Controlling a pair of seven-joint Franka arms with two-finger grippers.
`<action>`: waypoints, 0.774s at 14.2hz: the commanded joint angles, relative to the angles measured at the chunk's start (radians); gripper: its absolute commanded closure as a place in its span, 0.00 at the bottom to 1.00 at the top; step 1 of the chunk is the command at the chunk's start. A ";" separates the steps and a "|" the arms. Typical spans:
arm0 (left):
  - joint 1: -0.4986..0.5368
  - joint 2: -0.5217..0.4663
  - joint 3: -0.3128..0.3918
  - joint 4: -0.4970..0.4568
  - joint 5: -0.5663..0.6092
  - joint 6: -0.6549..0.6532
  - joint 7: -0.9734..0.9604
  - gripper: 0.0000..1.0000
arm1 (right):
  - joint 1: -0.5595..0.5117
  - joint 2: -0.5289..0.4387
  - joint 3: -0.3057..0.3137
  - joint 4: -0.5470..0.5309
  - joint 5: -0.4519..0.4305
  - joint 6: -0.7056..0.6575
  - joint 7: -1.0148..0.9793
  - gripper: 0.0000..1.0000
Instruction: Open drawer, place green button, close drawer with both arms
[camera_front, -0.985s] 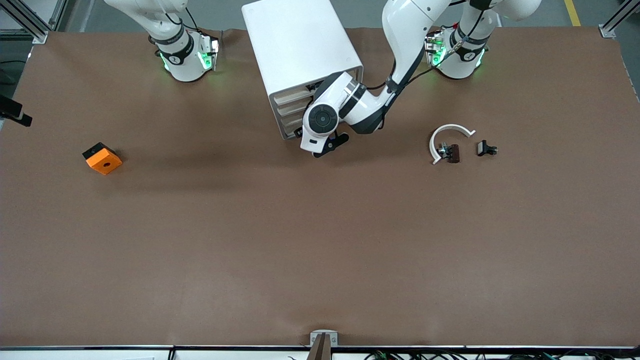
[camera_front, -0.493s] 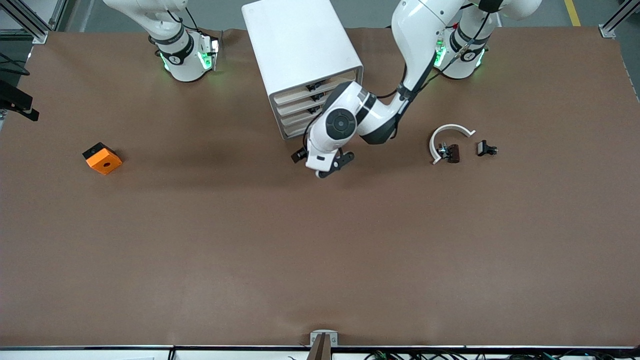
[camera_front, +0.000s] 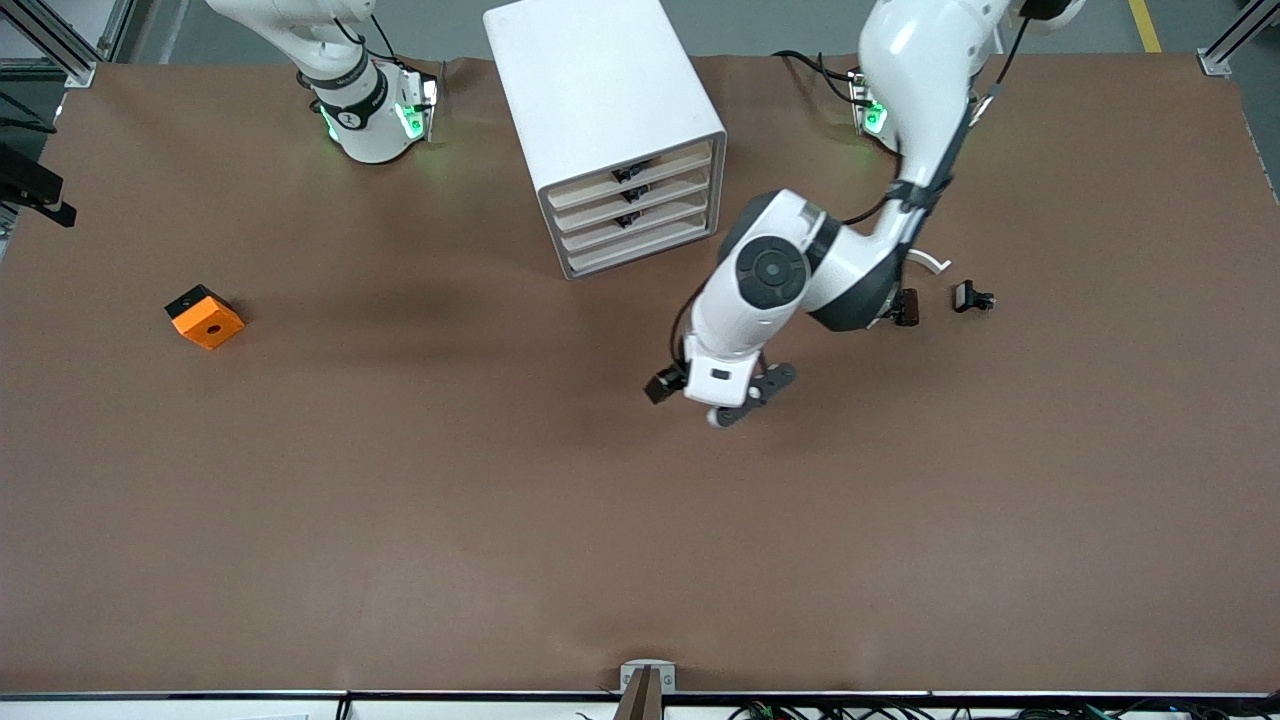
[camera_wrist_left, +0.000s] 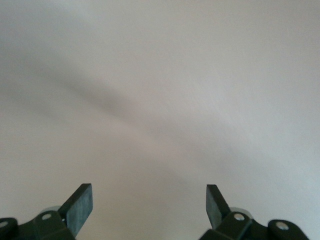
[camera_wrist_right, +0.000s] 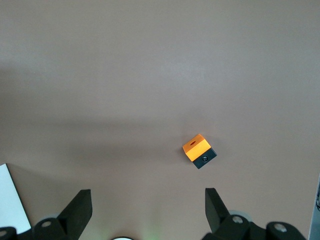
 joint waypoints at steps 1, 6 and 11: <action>0.110 -0.126 0.000 -0.026 0.045 -0.099 0.044 0.00 | 0.005 -0.031 -0.004 -0.032 0.010 0.000 -0.015 0.00; 0.341 -0.281 -0.003 -0.029 0.042 -0.347 0.508 0.00 | 0.008 -0.030 -0.012 -0.026 0.014 -0.003 -0.012 0.00; 0.594 -0.404 -0.006 -0.079 0.036 -0.483 0.916 0.00 | 0.007 -0.031 -0.013 -0.023 0.055 -0.016 0.005 0.00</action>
